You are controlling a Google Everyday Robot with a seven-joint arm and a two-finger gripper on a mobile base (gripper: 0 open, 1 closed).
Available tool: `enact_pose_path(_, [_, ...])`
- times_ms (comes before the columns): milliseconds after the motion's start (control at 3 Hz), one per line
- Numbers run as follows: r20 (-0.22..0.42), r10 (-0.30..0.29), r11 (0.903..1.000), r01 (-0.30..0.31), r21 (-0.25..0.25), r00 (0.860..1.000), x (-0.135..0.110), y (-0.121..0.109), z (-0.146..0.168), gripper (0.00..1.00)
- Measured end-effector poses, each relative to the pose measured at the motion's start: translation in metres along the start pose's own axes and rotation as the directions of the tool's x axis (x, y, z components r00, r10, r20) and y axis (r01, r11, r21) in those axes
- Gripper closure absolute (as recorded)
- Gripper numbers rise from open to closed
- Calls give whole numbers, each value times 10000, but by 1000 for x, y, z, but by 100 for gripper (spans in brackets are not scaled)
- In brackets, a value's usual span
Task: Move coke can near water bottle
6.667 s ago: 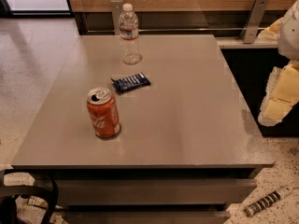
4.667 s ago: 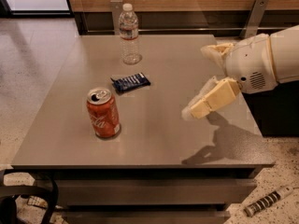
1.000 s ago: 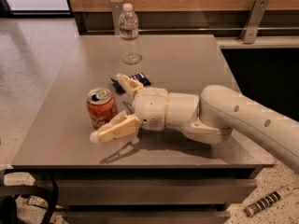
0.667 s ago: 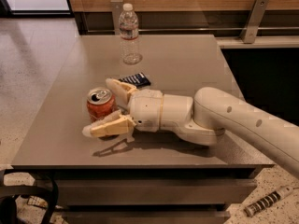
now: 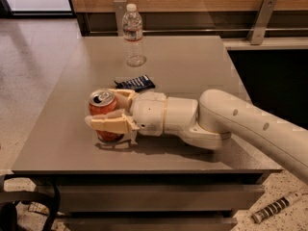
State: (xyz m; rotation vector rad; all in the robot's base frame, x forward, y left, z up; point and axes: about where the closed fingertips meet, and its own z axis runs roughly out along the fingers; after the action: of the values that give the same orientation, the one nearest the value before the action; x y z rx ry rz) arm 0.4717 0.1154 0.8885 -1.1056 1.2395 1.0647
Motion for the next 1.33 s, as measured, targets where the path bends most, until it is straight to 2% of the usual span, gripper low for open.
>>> enact_pose_path(333, [1,-13,10000,13,-35,10000,-1,1,2,87])
enact_pose_path(667, [2,-26,10000,26,-71,10000,-2,2,3,100])
enact_pose_path(1000, [-25,278,9996,-278,-26,9996,-5,-5,1,100])
enact_pose_path(1333, [-101,552,9983,-550,178,9984,-19,-32,-8,100])
